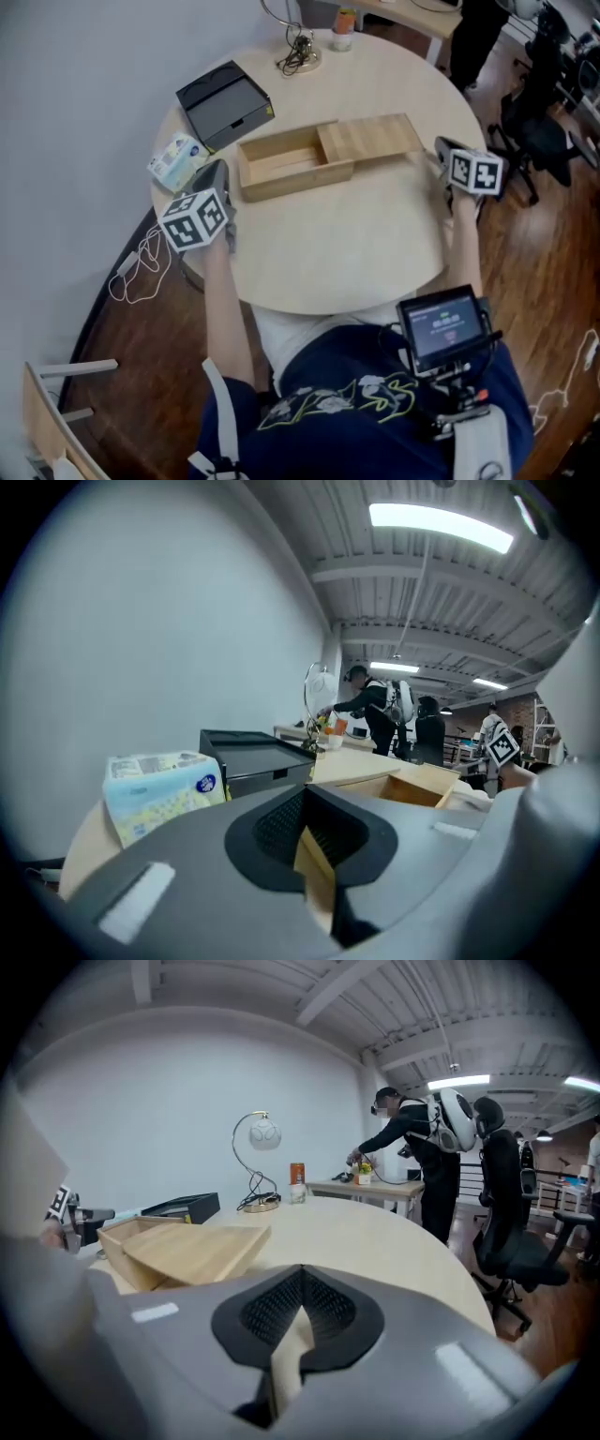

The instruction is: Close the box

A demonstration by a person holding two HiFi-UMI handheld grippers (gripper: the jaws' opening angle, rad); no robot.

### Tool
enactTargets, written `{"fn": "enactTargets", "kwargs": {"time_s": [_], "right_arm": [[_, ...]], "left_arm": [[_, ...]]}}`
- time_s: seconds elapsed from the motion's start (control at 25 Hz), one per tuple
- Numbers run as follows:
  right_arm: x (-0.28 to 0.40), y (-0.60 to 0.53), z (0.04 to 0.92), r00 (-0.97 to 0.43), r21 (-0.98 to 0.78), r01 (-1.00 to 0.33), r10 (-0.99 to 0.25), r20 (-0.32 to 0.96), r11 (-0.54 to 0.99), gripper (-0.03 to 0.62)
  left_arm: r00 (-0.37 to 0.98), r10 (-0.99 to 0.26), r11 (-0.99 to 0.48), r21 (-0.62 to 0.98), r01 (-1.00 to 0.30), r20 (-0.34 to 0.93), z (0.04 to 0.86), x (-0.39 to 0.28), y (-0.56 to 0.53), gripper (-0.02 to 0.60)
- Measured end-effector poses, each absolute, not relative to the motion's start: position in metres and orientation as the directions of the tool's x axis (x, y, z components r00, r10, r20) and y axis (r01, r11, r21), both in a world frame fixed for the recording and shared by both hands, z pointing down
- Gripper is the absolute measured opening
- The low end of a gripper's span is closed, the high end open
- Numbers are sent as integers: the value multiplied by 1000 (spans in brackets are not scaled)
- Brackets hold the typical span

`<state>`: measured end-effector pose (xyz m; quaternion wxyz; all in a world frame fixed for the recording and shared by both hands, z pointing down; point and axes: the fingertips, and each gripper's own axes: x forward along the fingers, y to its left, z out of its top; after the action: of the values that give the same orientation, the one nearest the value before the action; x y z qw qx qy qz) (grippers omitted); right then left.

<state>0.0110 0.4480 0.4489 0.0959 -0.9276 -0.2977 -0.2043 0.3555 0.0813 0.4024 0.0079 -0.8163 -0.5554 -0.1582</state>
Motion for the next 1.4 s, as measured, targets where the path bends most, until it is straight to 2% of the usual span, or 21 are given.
{"fn": "enactTargets", "kwargs": {"time_s": [0.16, 0.24, 0.32, 0.4, 0.52, 0.72, 0.88, 0.96, 1.04, 1.12, 1.24, 1.32, 1.4], "right_arm": [[53, 468, 457, 722, -83, 529, 397, 566, -844, -8], [71, 460, 461, 724, -97, 485, 337, 602, -869, -8], [78, 456, 462, 717, -90, 478, 330, 614, -874, -8], [84, 452, 460, 734, -125, 473, 312, 603, -872, -8], [112, 423, 458, 803, -244, 403, 214, 556, -882, -8], [181, 334, 452, 840, -240, 242, 79, 536, -940, -8], [190, 319, 451, 816, -65, 243, 168, 554, -968, -8], [181, 323, 441, 845, -68, 237, 171, 506, -969, -6], [167, 317, 424, 903, -120, 183, 119, 413, -976, -6], [147, 291, 406, 955, -222, 53, -15, 296, -974, -7], [124, 222, 385, 956, -373, -230, -280, 85, -899, -7], [124, 181, 383, 914, -354, -383, -406, -10, -853, -6], [133, 156, 398, 901, -218, -418, -433, 27, -882, -6]], "left_arm": [[260, 881, -324, 105, 940, 395, 434, 349, 98, 0], [259, 875, -325, 100, 940, 409, 438, 343, 98, -1], [264, 877, -330, 103, 939, 403, 437, 342, 97, -2], [264, 878, -328, 98, 940, 400, 436, 342, 97, -2], [270, 873, -315, 47, 948, 406, 434, 343, 99, -2], [275, 869, -301, -3, 954, 412, 433, 338, 108, -2], [261, 884, -283, 0, 959, 387, 433, 338, 108, -18], [257, 898, -275, -1, 961, 356, 426, 338, 104, -15], [253, 924, -256, -27, 966, 288, 407, 330, 91, -12], [136, 974, -135, -20, 991, 180, 380, 296, 76, -1], [-204, 979, 203, 89, 975, -2, 357, 216, 62, 0], [-383, 918, 394, 133, 909, -100, 359, 170, 74, 0], [-457, 883, 468, 126, 875, -103, 377, 140, 96, 0]]}}
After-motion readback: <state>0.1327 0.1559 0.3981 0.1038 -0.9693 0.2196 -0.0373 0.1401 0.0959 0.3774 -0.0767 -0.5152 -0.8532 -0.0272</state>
